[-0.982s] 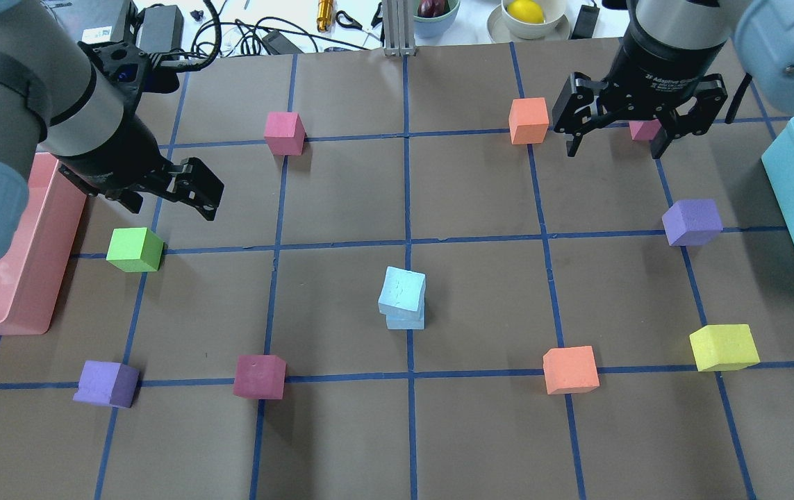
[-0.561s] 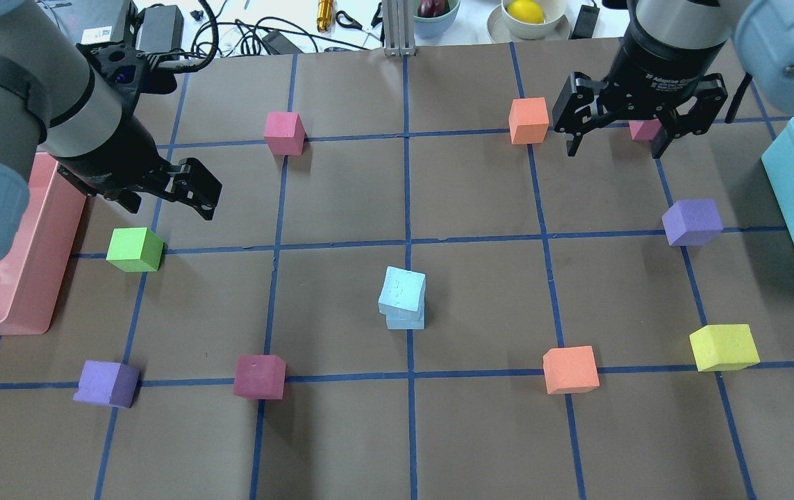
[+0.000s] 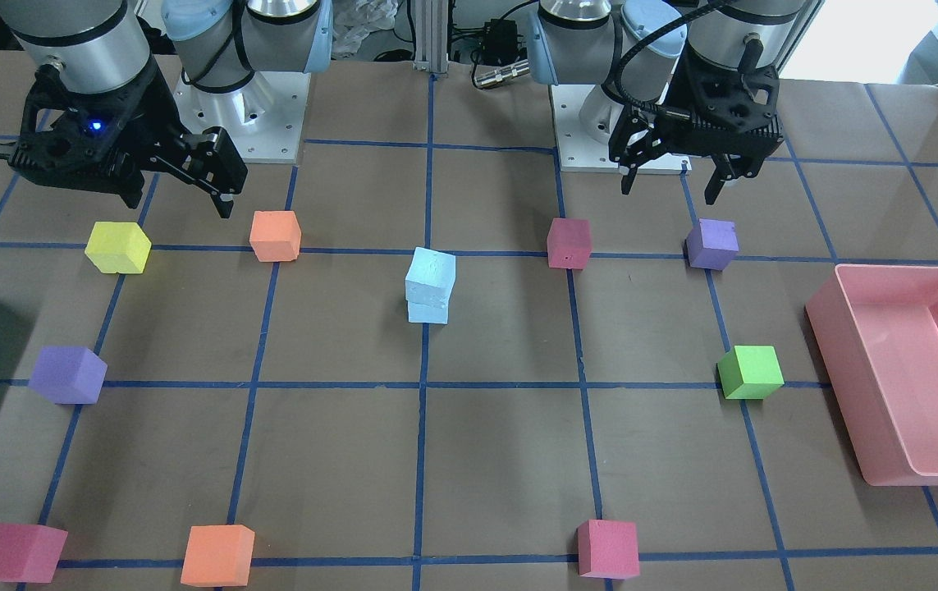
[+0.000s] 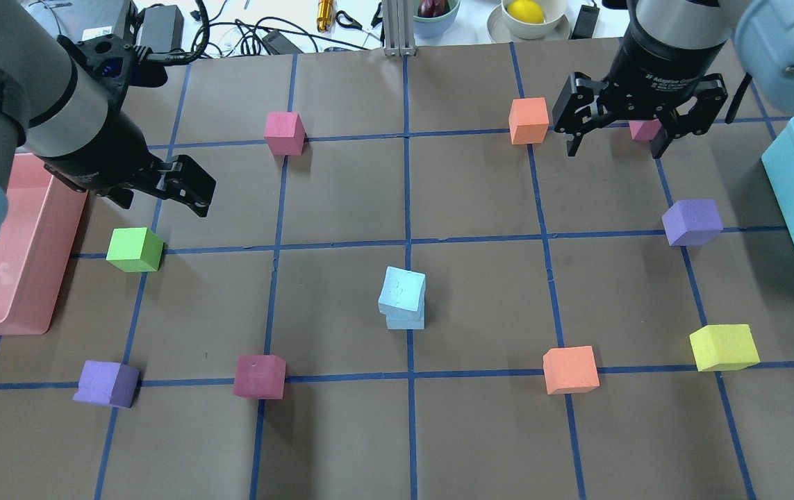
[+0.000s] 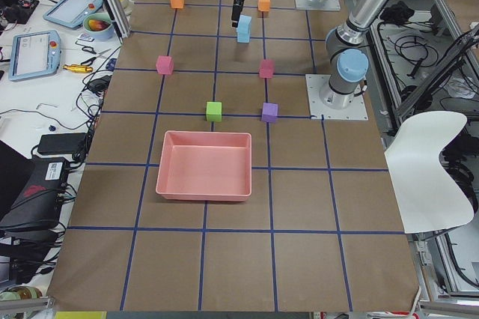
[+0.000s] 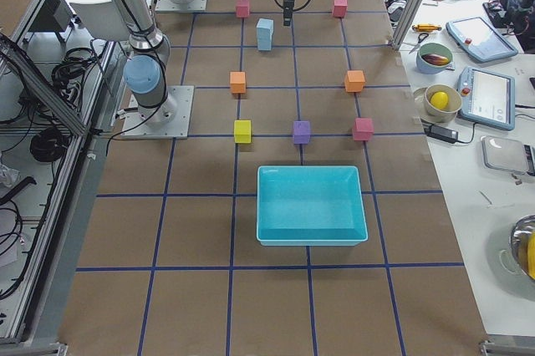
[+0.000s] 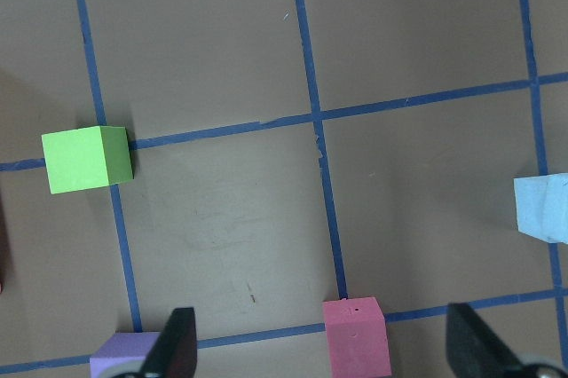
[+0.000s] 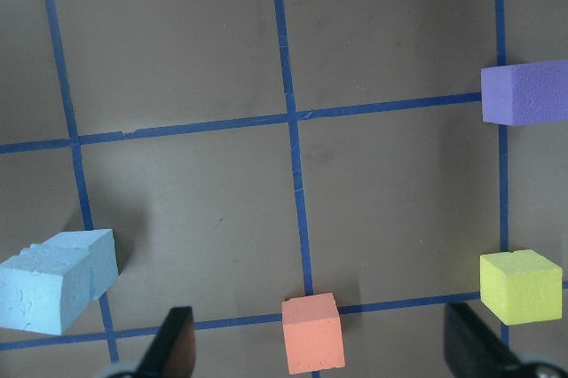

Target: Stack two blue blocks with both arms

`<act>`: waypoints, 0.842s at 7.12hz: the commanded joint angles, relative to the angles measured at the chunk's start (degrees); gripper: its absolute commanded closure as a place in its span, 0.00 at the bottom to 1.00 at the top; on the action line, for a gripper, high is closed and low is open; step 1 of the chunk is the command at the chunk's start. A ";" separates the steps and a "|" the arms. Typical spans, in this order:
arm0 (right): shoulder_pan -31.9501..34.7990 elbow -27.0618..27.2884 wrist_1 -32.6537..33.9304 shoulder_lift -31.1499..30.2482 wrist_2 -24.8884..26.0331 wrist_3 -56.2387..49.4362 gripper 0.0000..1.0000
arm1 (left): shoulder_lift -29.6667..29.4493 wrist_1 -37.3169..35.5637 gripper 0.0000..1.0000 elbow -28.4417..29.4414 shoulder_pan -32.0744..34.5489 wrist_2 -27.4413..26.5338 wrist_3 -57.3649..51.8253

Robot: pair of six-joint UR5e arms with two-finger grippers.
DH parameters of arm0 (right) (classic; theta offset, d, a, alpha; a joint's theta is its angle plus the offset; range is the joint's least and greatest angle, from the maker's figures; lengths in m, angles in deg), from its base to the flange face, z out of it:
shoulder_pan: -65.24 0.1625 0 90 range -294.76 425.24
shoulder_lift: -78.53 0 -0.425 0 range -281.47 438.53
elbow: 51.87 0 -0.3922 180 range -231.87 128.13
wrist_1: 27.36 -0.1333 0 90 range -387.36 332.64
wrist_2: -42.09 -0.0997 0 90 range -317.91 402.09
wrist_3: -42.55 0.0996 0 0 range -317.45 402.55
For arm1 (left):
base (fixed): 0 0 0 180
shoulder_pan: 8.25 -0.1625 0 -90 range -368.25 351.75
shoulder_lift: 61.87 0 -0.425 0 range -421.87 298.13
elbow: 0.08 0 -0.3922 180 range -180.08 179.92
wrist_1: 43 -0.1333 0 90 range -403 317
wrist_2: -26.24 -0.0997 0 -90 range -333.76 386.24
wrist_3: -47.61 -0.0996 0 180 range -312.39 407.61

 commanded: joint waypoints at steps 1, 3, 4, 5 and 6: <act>0.00 -0.07 0.07 0.00 0.06 0.00 0.00 | 0.20 0.06 0.00 0.16 0.27 0.25 -1.02; 0.00 -0.07 0.15 0.00 -0.03 0.00 0.00 | 0.64 0.23 0.00 0.16 0.37 0.25 -1.02; 0.00 -0.07 0.15 0.00 -0.11 0.00 0.00 | 1.42 0.49 0.00 0.34 0.54 0.34 -1.02; 0.00 -0.07 0.15 0.00 -0.11 0.00 0.00 | 2.13 0.76 0.00 0.34 0.54 0.34 -0.93; 0.00 -0.07 0.15 0.00 0.06 0.00 0.00 | 2.66 1.46 0.00 0.34 0.63 0.34 -0.93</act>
